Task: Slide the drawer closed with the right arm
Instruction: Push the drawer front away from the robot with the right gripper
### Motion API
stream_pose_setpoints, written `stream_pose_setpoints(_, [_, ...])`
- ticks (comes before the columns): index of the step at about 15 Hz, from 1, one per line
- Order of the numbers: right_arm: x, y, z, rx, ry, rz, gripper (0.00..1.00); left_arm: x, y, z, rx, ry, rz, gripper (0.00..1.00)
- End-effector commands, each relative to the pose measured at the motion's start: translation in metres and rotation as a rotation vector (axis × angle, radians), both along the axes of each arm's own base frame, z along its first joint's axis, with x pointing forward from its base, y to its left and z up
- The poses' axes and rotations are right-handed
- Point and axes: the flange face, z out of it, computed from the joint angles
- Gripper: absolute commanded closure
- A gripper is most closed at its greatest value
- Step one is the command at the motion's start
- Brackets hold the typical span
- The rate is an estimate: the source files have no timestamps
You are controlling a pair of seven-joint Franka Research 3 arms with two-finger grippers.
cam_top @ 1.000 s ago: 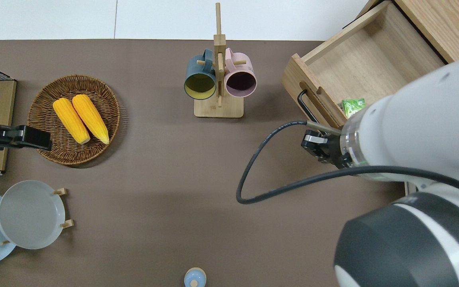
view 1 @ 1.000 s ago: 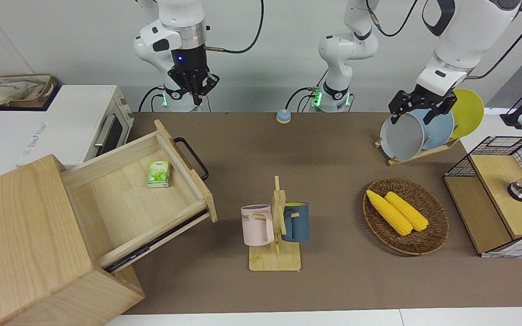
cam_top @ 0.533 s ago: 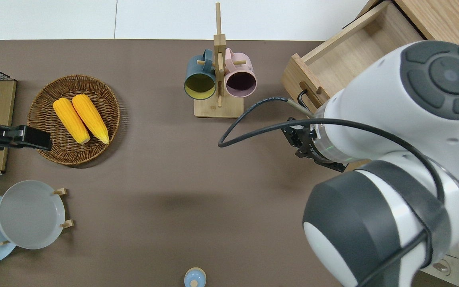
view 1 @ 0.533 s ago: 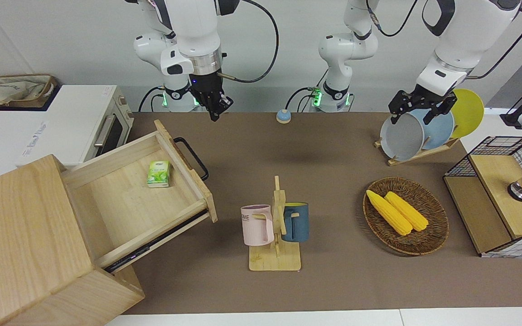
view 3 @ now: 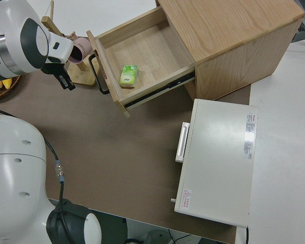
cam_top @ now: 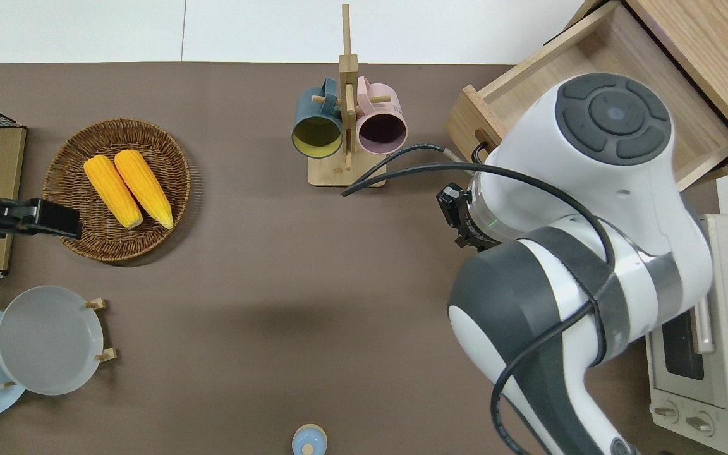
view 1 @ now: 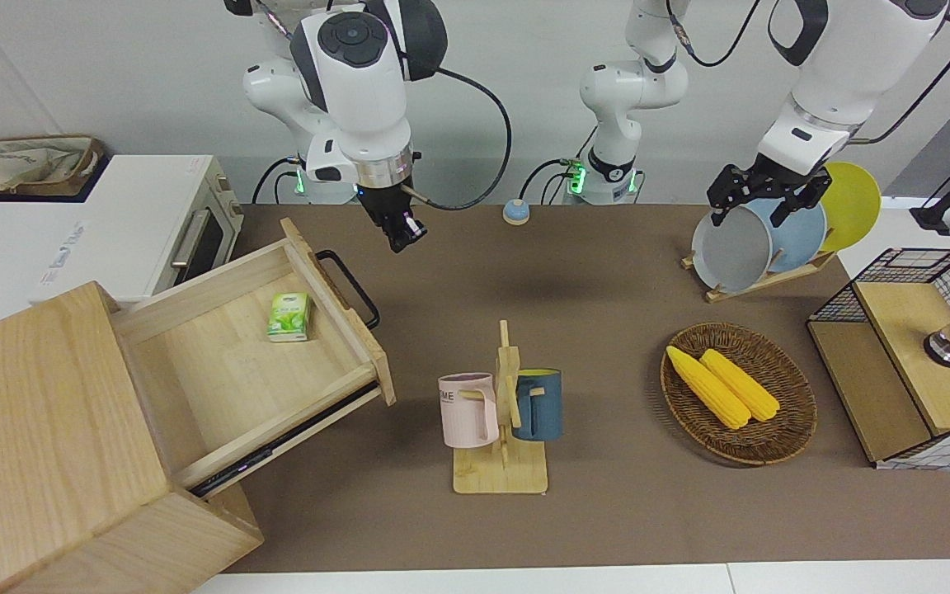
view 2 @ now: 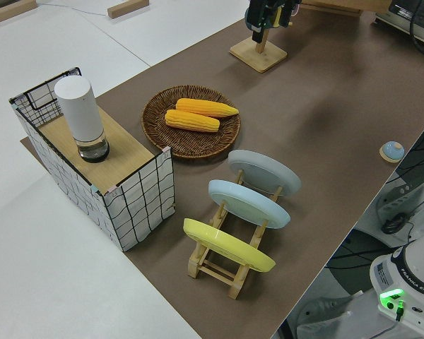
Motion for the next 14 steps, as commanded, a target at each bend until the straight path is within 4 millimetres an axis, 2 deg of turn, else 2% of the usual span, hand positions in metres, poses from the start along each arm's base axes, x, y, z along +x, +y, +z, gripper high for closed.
stream_pose_setpoints(1, [-0.001,-0.003,-0.017,-0.004,0.019,-0.043,1.0,-0.003,-0.002,0.006,0.019,0.003,0.005,0.01])
stream_pose_setpoints(5, [0.004,-0.005,-0.025,-0.015,-0.005,-0.045,1.0,-0.003,-0.002,0.006,0.019,0.003,0.005,0.01])
stream_pose_setpoints(8, [0.015,-0.012,-0.034,-0.014,-0.021,-0.056,1.0,-0.003,-0.002,0.006,0.019,0.003,0.005,0.01])
stream_pose_setpoints(14, [0.027,-0.011,-0.054,-0.035,-0.029,-0.051,1.0,-0.003,-0.002,0.005,0.019,0.004,0.005,0.01])
